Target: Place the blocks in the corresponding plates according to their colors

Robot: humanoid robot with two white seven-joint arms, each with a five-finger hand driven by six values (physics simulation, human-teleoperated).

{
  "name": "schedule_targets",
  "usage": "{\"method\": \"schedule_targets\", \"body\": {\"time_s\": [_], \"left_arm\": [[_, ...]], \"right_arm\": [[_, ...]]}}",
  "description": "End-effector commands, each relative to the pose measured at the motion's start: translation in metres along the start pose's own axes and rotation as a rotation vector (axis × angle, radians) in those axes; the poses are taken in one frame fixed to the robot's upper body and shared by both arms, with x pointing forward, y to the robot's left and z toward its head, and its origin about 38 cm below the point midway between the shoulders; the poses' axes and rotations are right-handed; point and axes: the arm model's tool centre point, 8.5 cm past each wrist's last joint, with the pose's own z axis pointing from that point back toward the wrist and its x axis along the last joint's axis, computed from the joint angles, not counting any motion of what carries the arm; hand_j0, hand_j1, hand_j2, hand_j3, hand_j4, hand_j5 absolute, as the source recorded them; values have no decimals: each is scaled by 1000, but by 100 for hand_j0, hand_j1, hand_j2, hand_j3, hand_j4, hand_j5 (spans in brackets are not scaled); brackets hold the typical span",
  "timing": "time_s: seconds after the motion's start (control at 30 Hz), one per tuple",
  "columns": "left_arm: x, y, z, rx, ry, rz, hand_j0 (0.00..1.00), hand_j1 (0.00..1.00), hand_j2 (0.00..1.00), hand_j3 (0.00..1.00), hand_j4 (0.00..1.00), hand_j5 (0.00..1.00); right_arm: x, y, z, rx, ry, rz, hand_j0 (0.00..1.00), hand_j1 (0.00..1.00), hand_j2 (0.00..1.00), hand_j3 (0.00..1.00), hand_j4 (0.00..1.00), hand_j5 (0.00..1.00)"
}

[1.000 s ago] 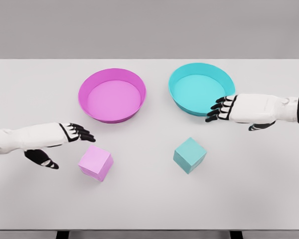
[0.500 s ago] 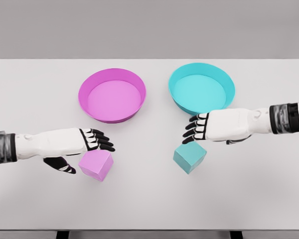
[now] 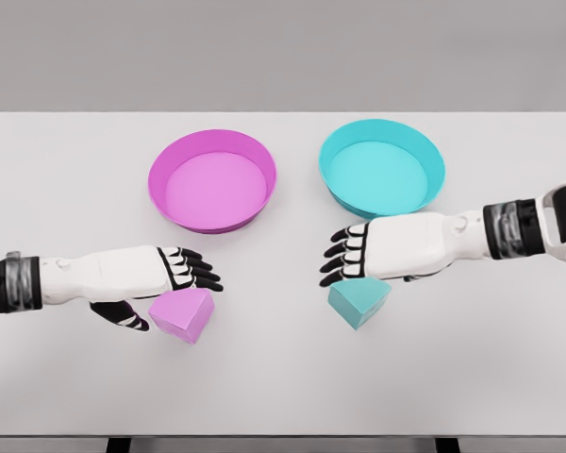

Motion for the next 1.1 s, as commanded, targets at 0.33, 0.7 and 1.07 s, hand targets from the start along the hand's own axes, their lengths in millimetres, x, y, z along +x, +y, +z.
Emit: {"method": "schedule_targets", "body": {"time_s": [0.33, 0.7, 1.07], "left_arm": [[0, -3, -9, 3, -2, -9, 100, 100, 100, 100, 100, 100], [2, -6, -14, 6, -14, 1, 100, 100, 100, 100, 100, 100], [-3, -16, -16, -15, -5, 26, 100, 100, 100, 100, 100, 100]], "right_arm": [[-14, 6, -9, 19, 17, -20, 100, 100, 100, 100, 100, 100], [-11, 17, -17, 34, 5, -36, 100, 100, 100, 100, 100, 100], [-1, 25, -32, 32, -38, -58, 100, 100, 100, 100, 100, 100]]}}
